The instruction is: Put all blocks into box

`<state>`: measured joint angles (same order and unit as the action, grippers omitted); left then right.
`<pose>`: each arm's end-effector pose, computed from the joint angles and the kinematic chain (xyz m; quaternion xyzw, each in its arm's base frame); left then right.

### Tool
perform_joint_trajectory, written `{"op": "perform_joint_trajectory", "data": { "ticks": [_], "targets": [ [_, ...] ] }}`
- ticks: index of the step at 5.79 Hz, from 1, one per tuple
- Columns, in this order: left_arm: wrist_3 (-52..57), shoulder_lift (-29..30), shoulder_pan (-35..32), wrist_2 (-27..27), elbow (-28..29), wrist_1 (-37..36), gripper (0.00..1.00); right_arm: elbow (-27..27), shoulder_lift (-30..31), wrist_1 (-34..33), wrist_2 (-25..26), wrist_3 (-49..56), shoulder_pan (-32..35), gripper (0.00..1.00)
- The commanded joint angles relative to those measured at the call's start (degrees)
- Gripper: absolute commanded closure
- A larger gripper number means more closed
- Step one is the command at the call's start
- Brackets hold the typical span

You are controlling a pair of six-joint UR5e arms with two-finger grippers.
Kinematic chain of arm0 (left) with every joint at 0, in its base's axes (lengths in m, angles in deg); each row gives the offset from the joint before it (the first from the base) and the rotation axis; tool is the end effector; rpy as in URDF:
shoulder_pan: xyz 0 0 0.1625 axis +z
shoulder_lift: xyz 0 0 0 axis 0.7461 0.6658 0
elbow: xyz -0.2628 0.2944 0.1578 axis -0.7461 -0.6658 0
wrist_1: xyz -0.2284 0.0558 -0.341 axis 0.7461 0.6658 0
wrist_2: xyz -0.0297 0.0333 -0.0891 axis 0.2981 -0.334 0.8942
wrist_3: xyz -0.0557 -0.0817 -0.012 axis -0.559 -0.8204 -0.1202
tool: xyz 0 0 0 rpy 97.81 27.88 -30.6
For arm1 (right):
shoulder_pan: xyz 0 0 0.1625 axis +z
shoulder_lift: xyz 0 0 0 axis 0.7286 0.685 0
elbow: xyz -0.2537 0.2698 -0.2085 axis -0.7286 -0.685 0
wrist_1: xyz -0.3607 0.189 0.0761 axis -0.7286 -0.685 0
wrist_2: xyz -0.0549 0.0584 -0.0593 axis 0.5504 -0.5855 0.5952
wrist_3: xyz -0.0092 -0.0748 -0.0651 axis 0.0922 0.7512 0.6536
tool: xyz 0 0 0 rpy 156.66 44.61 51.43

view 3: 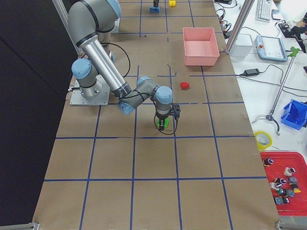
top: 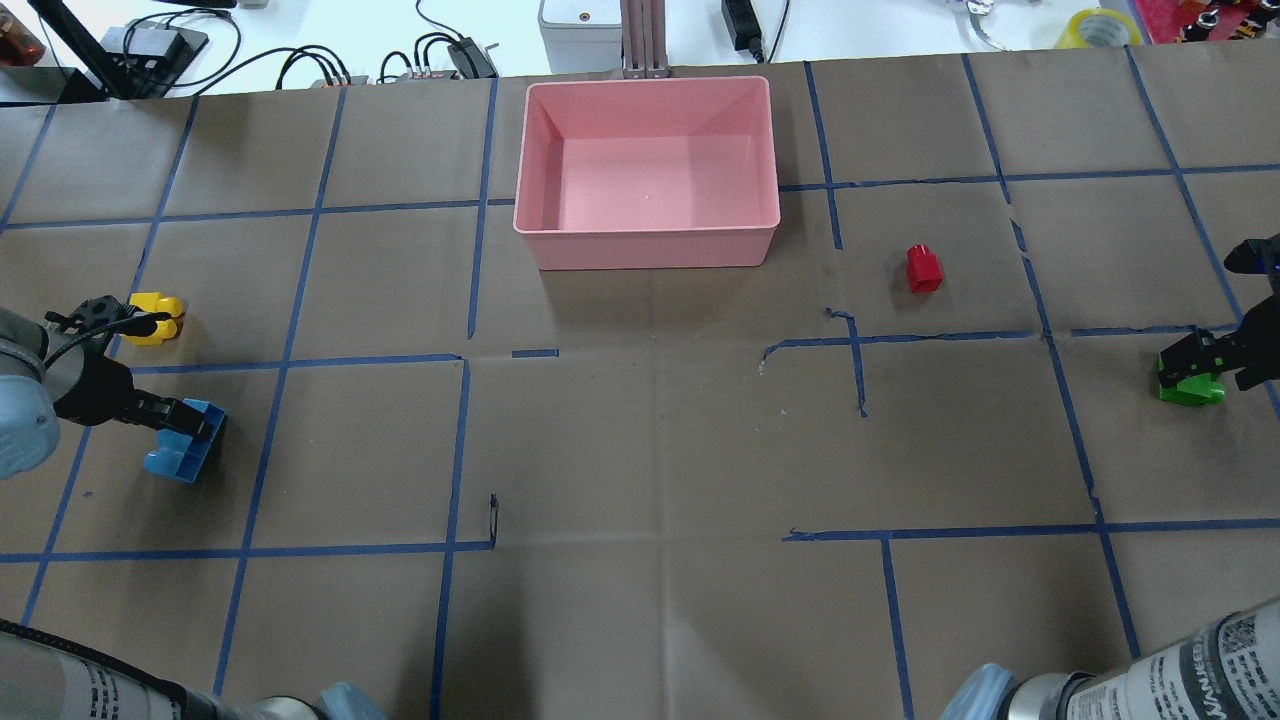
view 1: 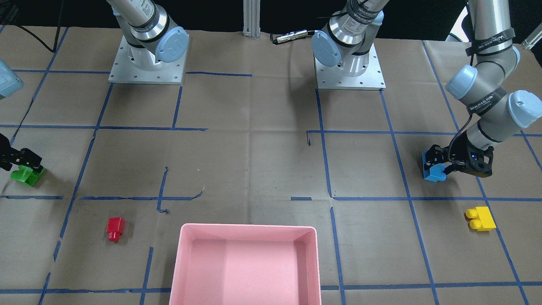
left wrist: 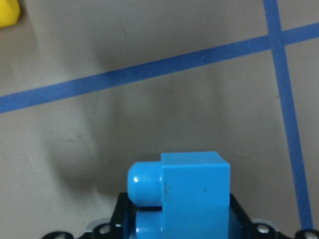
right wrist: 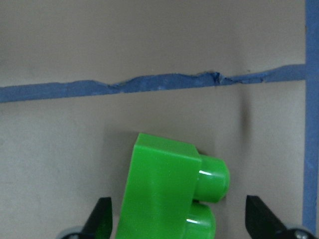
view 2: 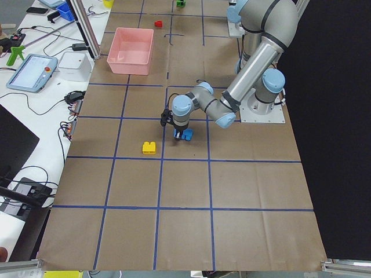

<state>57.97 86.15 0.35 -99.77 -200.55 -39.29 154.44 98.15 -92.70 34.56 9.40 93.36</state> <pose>0.2251 -0.4630 0.1775 -0.1158 -0.9914 0.0151 0.0595 -0.2662 -0.4781 0.1811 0.0352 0.9993 -0.0051 0.0073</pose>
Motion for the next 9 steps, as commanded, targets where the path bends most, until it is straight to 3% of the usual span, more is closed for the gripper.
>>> {"op": "perform_joint_trajectory", "data": {
  "ticks": [1,2,3,5,6,8,9],
  "targets": [
    [-0.51,-1.75,-0.35,0.09,2.32,0.37,0.76,0.02,0.04,-0.01,0.05,0.09,-0.01,0.51],
    [-0.51,-4.03,-1.83,-0.09,7.21,5.07,0.77,-0.33,0.39,0.08,0.13,0.09,-0.01,0.65],
    [-0.95,-6.66,-3.85,-0.35,13.96,15.04,0.77,-0.42,0.48,0.34,0.22,0.35,-0.01,0.78],
    [-8.04,-6.78,-9.45,-2.28,29.60,31.86,0.77,-1.47,3.80,3.05,2.40,0.27,0.33,0.89],
    [-14.86,-5.30,-13.15,-2.02,34.11,34.10,0.77,-4.17,7.83,8.73,3.29,1.14,1.03,0.94],
    [-32.58,0.83,-25.69,-1.41,43.85,34.12,0.77,-16.87,12.60,26.27,2.86,1.06,12.57,0.94],
    [-40.68,5.83,-31.41,-1.32,51.57,36.12,0.77,-22.42,12.44,31.06,1.81,1.32,18.47,0.94]
  ]
}}
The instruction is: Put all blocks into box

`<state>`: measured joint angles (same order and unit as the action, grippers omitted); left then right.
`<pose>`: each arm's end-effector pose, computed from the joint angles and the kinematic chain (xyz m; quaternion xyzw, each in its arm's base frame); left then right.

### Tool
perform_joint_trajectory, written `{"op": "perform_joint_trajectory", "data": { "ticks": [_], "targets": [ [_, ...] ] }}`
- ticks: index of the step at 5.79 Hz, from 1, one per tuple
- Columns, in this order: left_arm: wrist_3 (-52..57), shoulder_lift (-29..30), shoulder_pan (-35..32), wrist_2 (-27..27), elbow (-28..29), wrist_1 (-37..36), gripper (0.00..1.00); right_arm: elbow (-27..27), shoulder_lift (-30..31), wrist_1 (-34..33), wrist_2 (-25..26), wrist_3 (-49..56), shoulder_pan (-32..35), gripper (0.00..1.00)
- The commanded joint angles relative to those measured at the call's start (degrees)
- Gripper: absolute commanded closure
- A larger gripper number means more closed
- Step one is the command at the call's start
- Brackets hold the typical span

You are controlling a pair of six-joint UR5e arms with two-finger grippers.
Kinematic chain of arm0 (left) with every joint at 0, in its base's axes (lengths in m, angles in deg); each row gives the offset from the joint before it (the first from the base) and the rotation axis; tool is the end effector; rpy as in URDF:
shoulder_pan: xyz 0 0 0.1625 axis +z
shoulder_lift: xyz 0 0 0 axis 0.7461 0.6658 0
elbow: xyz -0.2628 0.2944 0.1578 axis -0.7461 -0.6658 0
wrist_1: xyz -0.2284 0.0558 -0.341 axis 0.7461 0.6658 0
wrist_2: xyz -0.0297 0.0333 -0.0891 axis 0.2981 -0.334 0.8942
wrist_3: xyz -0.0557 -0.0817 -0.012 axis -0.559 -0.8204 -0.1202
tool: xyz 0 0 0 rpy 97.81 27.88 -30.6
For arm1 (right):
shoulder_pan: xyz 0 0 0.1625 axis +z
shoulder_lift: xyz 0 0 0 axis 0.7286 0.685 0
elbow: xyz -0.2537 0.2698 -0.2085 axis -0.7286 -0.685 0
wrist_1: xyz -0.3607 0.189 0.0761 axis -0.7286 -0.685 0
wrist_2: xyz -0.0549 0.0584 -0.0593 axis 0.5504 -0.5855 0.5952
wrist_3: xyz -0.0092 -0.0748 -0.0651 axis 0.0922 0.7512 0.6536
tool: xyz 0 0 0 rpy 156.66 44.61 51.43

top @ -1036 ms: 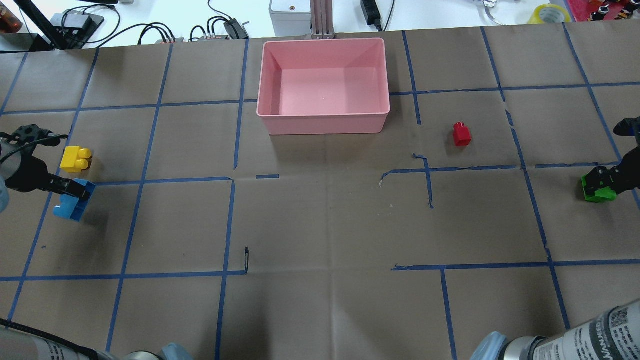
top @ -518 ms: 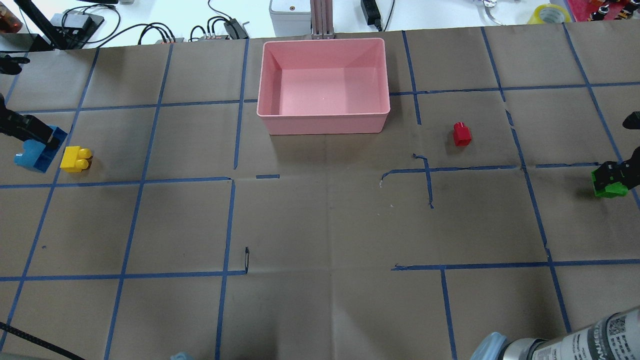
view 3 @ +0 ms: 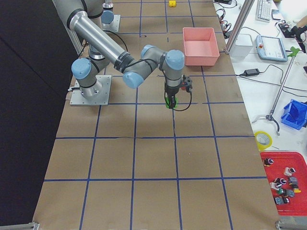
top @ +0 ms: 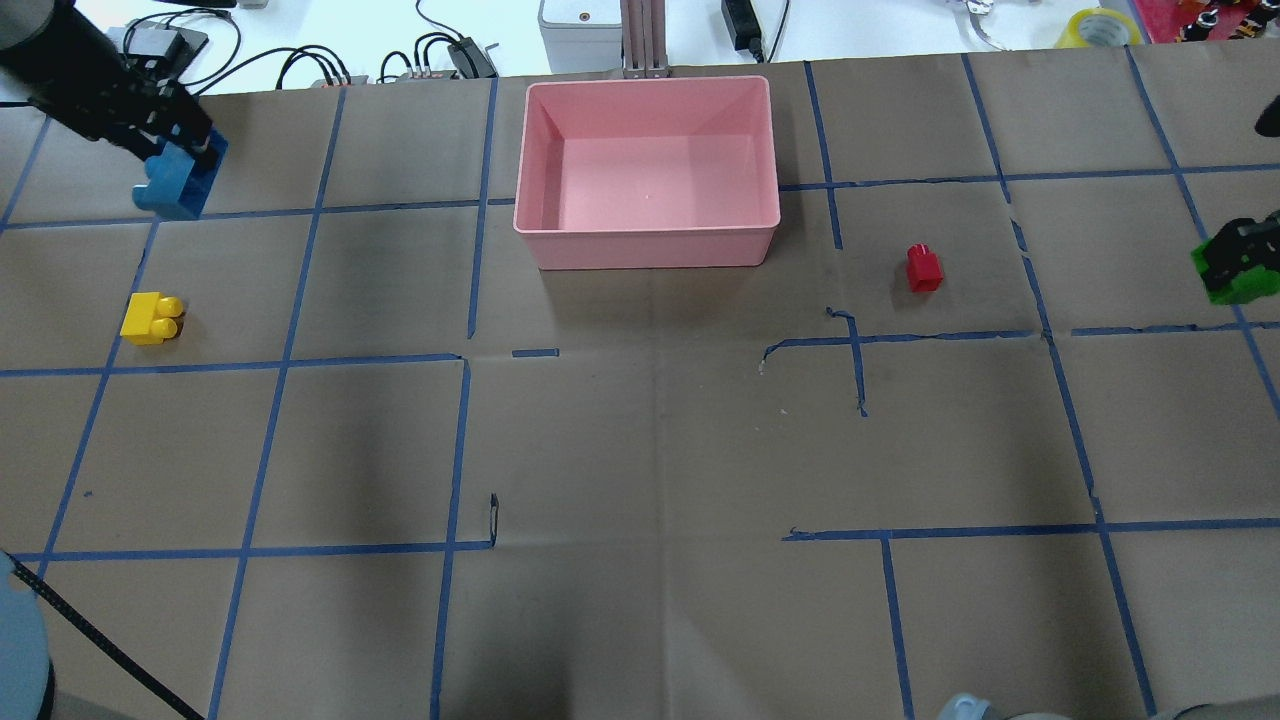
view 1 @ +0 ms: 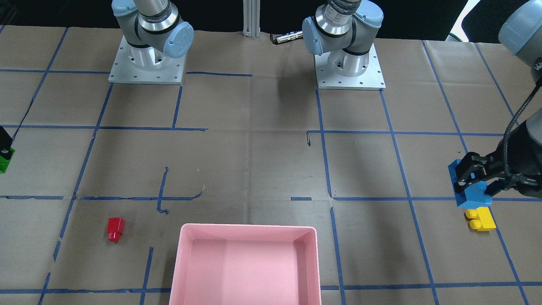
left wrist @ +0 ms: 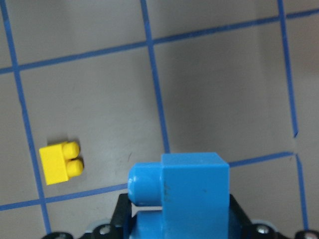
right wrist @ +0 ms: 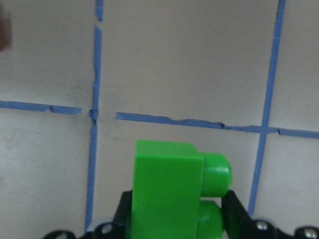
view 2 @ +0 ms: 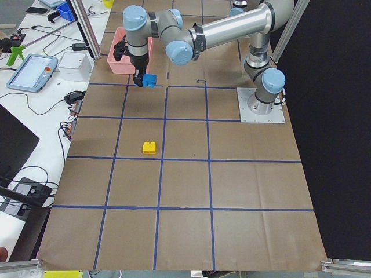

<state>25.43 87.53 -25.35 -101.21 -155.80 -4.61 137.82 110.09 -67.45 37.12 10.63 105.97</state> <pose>0.0454 -0.6535 0.4527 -0.0598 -0.9967 0.0513 0.0219 -0.1692 -0.5391 0.3765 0.0850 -0.9959 0.0148 0.0272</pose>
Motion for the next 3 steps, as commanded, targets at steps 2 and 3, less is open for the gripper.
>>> {"op": "perform_joint_trajectory", "data": {
  "ticks": [2,3],
  "targets": [
    [-23.53,15.87,-15.64,1.18,18.89,2.34,0.77,-8.14,-2.21,4.37,-24.36,-0.26,15.63,0.94],
    [-30.30,19.06,-20.57,1.09,20.42,1.73,0.77,-8.40,-6.84,-3.39,-33.36,0.26,19.60,0.94]
  ]
}}
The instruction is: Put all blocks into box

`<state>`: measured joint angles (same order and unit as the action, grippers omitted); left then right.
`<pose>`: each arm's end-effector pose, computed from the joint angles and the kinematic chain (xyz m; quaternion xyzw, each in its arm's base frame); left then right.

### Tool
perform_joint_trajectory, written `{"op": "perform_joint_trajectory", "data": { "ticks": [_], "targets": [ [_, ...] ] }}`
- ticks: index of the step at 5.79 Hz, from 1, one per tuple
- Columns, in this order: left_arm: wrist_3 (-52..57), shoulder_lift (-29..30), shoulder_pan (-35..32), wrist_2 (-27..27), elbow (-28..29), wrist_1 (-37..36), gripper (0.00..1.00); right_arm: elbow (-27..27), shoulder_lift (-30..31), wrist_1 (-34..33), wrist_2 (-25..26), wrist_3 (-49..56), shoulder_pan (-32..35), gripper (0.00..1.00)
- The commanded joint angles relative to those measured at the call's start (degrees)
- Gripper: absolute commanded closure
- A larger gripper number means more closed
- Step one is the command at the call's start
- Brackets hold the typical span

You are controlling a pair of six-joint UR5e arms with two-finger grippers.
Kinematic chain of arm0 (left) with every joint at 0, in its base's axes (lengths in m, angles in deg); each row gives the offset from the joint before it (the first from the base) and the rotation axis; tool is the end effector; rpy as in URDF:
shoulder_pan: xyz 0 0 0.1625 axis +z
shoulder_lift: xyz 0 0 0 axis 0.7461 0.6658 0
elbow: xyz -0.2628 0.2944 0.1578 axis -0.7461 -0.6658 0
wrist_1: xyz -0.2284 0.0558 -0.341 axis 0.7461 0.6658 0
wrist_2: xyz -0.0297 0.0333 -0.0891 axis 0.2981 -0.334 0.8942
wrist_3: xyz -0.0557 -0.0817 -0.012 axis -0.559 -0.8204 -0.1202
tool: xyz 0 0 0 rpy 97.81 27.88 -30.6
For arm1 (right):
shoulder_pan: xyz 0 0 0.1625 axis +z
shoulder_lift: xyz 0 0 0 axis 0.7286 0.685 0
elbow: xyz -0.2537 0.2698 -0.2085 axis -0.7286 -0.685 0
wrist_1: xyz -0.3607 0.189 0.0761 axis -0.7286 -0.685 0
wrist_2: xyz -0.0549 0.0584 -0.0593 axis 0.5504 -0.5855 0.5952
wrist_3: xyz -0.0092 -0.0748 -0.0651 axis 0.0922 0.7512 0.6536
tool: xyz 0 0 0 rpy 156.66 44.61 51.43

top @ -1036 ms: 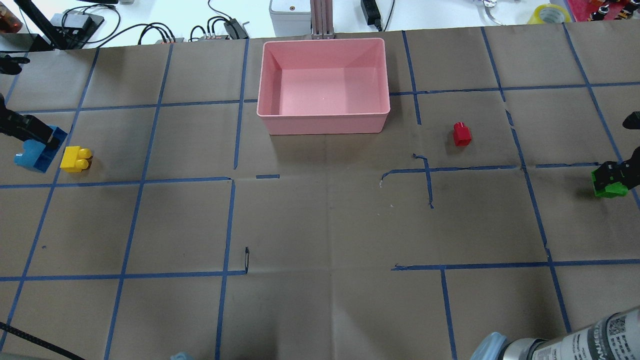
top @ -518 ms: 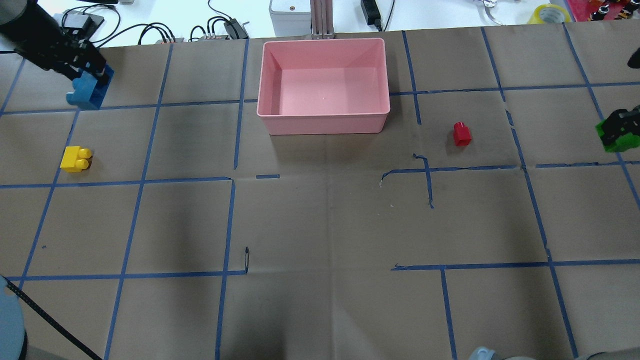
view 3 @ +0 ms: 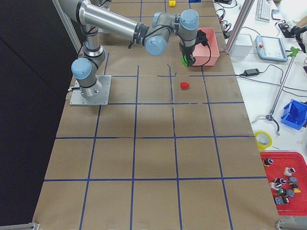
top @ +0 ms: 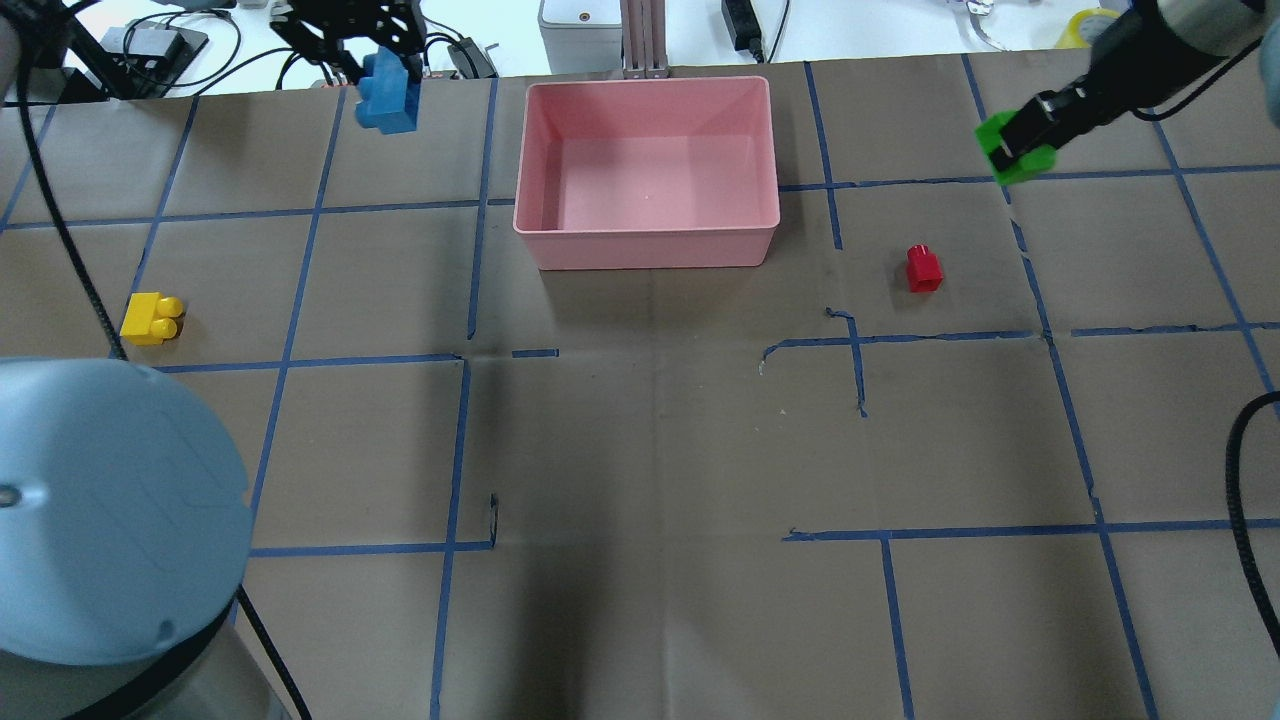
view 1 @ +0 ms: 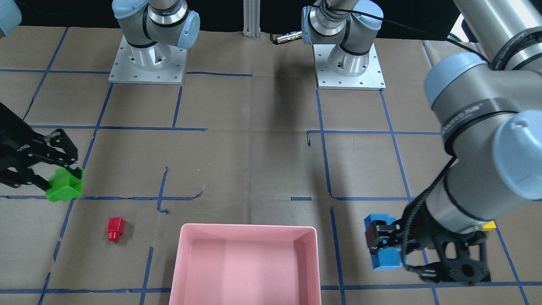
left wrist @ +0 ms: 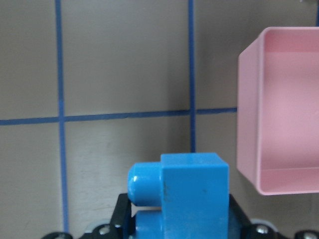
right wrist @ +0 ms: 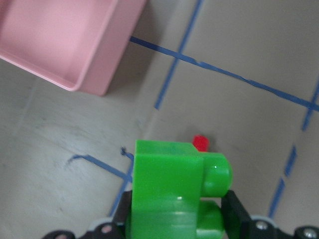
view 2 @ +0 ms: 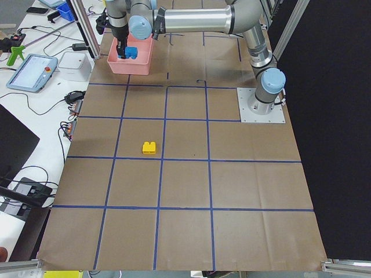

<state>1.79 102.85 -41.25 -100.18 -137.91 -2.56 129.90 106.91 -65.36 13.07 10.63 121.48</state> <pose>-0.1362 -0.7433 0.4200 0.0071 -0.9978 0.0453 0.0469 0.0114 -0.6088 0.4159 -0.2243 0.9535 -0.1355 0.1487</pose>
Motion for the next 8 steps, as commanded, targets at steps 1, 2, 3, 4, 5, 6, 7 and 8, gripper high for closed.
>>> {"op": "perform_joint_trajectory", "data": {
  "ticks": [1,2,3,4,5,6,7,8],
  "targets": [
    [-9.69,6.64,-8.19,-0.20,2.02,-1.72,0.77,-1.62,-9.36,-17.99,-14.28,-0.08,8.39,0.93],
    [-11.89,8.67,-9.27,0.06,1.32,-3.47,0.77,-6.15,-14.02,-20.55,-14.50,-0.09,11.39,0.93],
    [-12.26,9.04,-9.37,0.15,0.53,-4.10,0.76,-9.85,-18.60,-23.54,-14.42,0.00,14.03,0.93],
    [-12.27,8.69,-9.37,0.06,0.34,-4.11,0.28,-9.72,-19.60,-24.70,-14.33,-0.17,14.58,0.74],
    [-12.35,7.99,-9.02,0.06,0.60,-4.11,0.01,-9.63,-19.61,-24.45,-14.24,-0.09,14.67,0.01],
    [-11.83,7.12,-8.15,0.06,1.22,-4.11,0.01,-9.54,-19.52,-24.18,-14.07,-0.09,14.76,0.00],
    [-11.13,4.41,-4.92,0.32,1.22,-4.02,0.01,-9.45,-19.26,-24.09,-13.98,-0.09,14.76,0.00],
    [-7.73,1.34,-0.89,1.63,0.00,-3.32,0.01,-8.75,-18.47,-23.40,-13.89,0.35,14.59,0.00]
  ]
}}
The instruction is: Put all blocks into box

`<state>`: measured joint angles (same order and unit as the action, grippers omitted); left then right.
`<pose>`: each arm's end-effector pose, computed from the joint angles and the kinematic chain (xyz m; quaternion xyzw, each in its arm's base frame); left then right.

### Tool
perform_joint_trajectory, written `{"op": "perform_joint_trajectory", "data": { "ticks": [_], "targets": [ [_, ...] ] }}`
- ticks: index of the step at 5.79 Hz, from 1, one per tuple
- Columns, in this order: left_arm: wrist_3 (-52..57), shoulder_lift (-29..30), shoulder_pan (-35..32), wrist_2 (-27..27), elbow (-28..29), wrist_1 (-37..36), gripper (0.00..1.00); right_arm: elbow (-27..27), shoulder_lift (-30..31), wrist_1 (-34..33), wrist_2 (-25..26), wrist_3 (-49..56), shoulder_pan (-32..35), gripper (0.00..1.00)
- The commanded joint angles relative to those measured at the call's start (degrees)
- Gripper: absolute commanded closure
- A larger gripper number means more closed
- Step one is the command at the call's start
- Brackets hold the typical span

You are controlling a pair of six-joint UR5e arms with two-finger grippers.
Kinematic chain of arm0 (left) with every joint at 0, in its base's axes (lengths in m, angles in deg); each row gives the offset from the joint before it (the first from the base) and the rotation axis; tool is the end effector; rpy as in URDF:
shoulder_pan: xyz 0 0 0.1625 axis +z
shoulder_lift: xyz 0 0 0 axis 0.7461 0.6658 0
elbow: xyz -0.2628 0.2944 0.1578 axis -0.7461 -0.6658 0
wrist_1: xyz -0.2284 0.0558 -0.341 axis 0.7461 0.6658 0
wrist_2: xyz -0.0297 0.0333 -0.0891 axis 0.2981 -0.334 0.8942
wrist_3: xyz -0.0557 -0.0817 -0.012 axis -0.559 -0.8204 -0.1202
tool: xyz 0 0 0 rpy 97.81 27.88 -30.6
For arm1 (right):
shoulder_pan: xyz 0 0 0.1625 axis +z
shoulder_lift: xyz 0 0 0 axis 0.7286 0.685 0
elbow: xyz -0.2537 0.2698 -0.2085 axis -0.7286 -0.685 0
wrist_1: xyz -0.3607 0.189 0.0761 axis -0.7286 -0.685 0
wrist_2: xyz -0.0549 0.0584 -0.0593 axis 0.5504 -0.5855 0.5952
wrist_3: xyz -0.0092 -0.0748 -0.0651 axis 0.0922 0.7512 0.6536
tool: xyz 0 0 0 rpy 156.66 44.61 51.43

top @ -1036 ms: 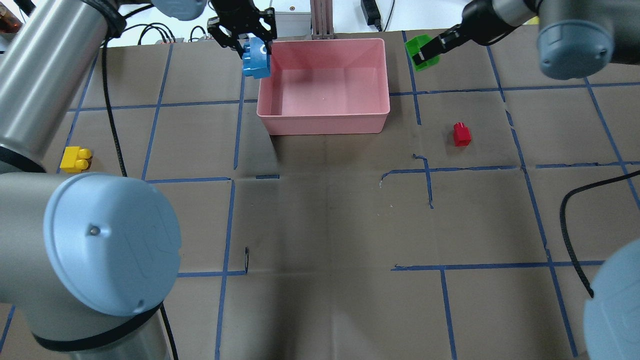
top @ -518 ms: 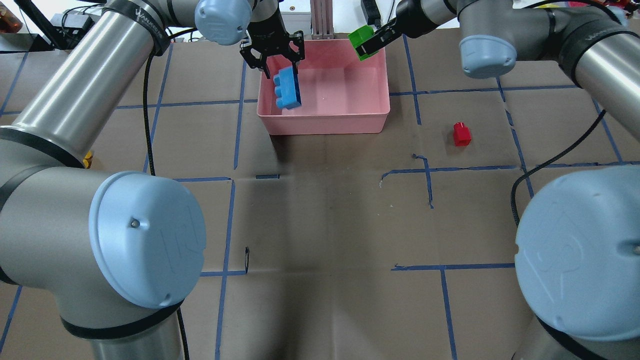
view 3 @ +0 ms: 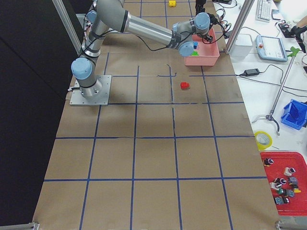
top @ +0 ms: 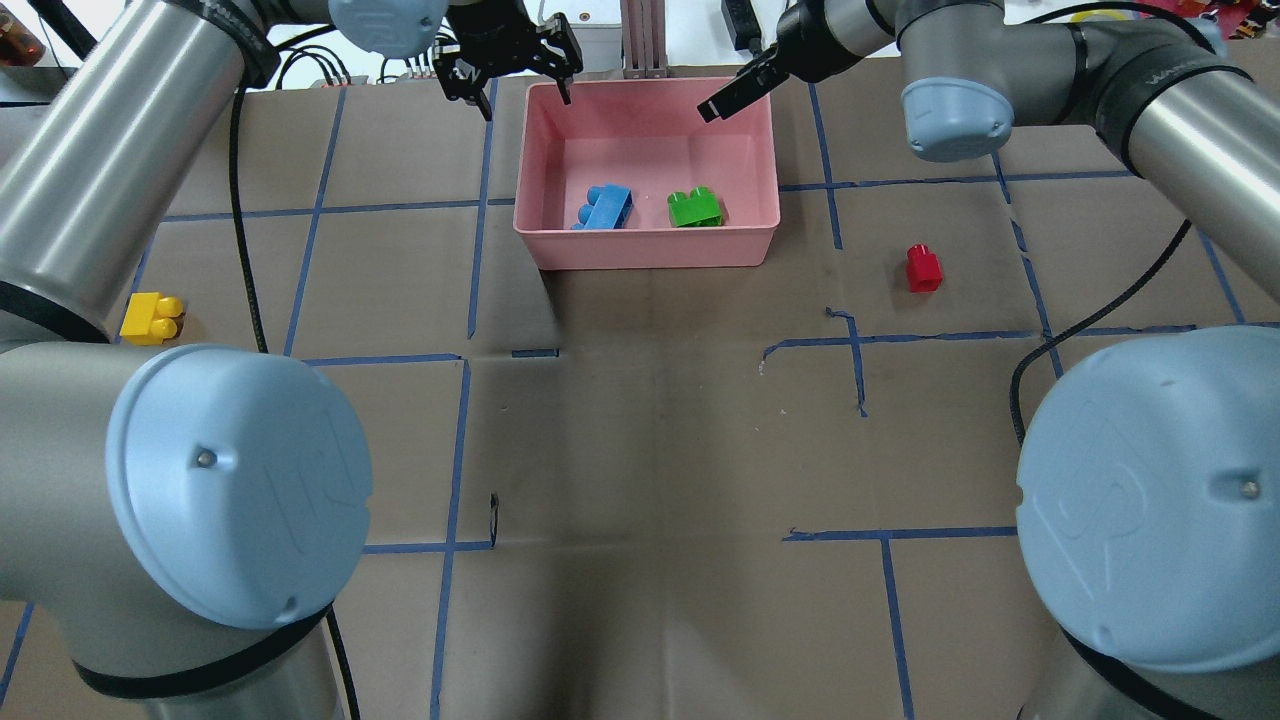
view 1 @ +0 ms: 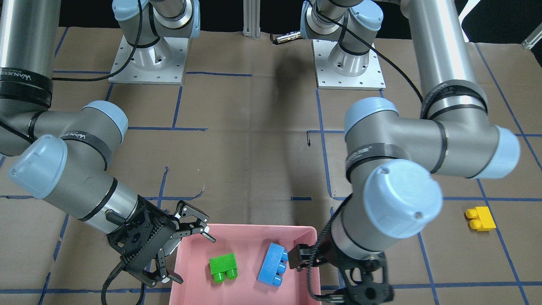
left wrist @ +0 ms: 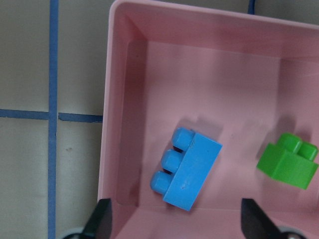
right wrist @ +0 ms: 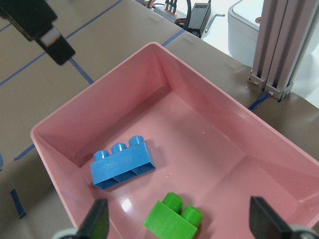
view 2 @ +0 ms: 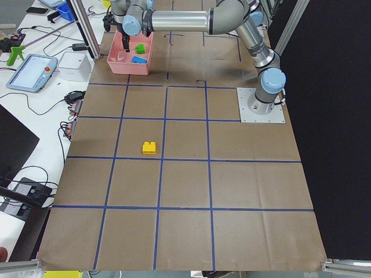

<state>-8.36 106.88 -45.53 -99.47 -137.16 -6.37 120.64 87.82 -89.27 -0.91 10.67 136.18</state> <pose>-0.1941 -0.7549 0.3808 0.0576 -0.9957 0.0429 0.0590 0.1853 -0.7100 0.3388 -0.3712 0.8603 -0.2623 0.2307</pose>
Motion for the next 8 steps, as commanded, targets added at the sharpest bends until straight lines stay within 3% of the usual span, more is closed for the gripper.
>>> {"op": "perform_joint_trajectory", "data": {
  "ticks": [1,2,3,4,5,6,7,8],
  "targets": [
    [7.50,-4.29,7.18,1.02,-1.28,1.62,0.01,1.03,4.09,7.31,1.40,0.31,-1.50,0.00],
    [15.38,-5.78,12.44,0.67,-3.54,2.51,0.01,1.39,8.31,16.51,11.85,0.31,-4.48,0.00],
    [23.81,-7.63,18.23,0.58,-6.87,2.60,0.01,1.48,11.22,22.08,28.75,-0.56,-5.20,0.00],
    [28.59,-9.21,23.86,0.06,-9.25,2.60,0.01,2.09,11.42,25.36,36.14,-11.18,-5.47,0.00],
    [31.16,-9.23,28.79,-4.39,-10.06,2.60,0.01,5.92,11.43,24.78,36.48,-25.65,-5.47,0.01],
    [34.58,-9.23,31.71,-5.48,-10.50,2.60,0.01,9.87,10.99,20.51,36.57,-32.32,-5.56,0.02],
    [39.23,-8.62,34.87,-6.70,-11.64,2.08,0.01,14.96,9.85,12.47,38.65,-33.08,-6.08,0.04],
    [43.45,-8.09,37.69,-6.72,-13.65,1.55,0.01,20.93,7.84,-0.14,38.59,-32.39,-7.74,0.04]
  ]
}}
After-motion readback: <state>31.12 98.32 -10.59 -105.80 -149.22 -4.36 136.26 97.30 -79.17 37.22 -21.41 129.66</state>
